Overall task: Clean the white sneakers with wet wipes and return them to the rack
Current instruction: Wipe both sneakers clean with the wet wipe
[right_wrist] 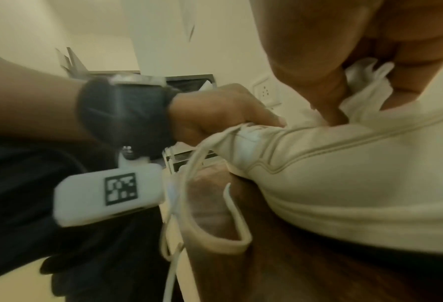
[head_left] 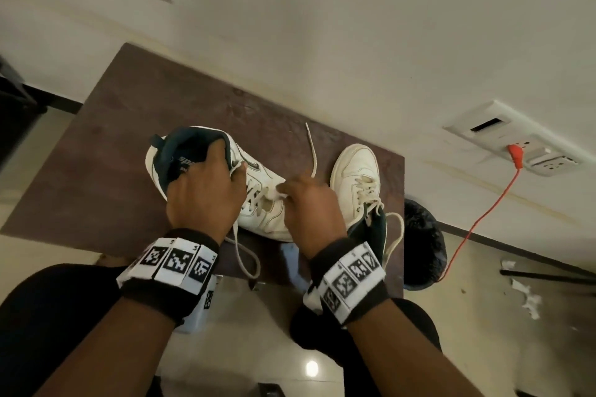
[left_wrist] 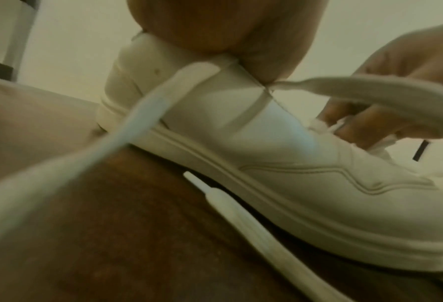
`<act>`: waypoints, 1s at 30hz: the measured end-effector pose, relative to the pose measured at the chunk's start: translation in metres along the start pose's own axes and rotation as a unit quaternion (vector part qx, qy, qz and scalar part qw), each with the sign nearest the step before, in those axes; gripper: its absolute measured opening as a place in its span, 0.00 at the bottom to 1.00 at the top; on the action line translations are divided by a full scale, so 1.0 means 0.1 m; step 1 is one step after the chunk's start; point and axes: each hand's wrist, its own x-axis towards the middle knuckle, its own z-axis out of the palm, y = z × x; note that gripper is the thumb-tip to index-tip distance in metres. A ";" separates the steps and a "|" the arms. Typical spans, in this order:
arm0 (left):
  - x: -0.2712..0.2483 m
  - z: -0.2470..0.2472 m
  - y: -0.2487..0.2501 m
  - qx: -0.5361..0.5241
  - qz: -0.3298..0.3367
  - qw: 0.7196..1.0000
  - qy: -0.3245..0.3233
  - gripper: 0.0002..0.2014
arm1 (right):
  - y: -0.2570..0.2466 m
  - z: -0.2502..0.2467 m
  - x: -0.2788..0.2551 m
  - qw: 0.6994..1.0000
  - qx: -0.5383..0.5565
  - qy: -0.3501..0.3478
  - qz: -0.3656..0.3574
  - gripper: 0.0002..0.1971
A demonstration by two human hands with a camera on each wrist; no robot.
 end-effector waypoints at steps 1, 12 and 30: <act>0.02 0.01 0.01 0.002 0.000 1.000 0.003 0.17 | -0.04 0.00 -0.13 1.000 0.019 0.005 -0.024 0.13; 0.09 -0.04 0.01 -0.002 0.015 1.000 -0.020 0.16 | -0.13 0.05 -0.48 0.992 0.031 -0.064 -0.101 0.20; 0.11 -0.03 0.02 -0.027 0.008 1.000 -0.011 0.19 | 0.01 -0.11 -0.18 0.999 -0.012 0.028 -0.029 0.13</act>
